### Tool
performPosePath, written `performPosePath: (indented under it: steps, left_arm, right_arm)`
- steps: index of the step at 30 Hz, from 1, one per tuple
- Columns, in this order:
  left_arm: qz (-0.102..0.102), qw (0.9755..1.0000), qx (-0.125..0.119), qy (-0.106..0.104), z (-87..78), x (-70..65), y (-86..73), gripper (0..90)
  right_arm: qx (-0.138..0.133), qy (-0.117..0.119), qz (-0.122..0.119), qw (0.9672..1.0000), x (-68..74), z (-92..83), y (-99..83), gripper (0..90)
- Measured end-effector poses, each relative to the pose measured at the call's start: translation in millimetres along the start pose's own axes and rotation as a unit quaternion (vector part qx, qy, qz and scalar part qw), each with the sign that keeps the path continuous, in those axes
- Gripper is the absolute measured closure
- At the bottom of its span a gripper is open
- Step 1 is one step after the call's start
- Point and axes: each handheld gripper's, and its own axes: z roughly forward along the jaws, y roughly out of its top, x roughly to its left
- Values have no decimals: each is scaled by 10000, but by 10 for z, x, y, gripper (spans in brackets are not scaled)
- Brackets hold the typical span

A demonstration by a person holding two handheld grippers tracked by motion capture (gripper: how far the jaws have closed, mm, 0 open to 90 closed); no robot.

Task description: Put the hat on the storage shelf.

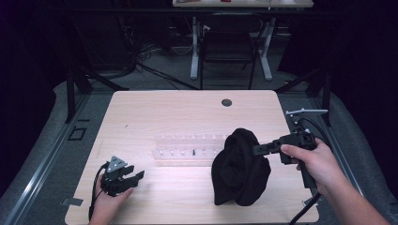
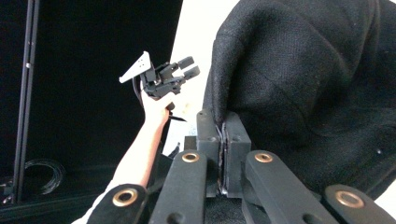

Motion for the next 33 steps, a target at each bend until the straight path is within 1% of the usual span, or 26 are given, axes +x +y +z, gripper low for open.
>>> performPosePath:
  steps: [8,14,16,19,24,25,26,33]
  left_arm:
    - [-8,10000,12,-13,6,-11,0,491]
    - [8,10000,11,-14,3,-6,2,490]
    - [1,10000,10,-18,6,-8,1,489]
    - [-15,10000,9,-18,7,-7,1,487]
    - [10,10000,8,-17,4,-4,2,487]
    - [-13,10000,4,-15,5,-5,1,487]
    - [-16,10000,2,-14,6,-4,1,487]
    - [2,10000,1,-19,3,-4,3,486]
  right_arm:
    - [-236,65,19,9997,42,-150,51,885]
    - [-401,179,1,9990,97,-243,100,886]
    - [-439,269,-63,9987,121,-272,121,885]
    - [-574,493,-95,9971,156,-302,167,885]
    - [-656,620,-127,9958,191,-309,225,885]
    - [-656,620,-127,9958,191,-309,225,885]
    - [-713,670,-118,9951,204,-306,246,885]
    - [-784,815,-124,9935,220,-284,319,885]
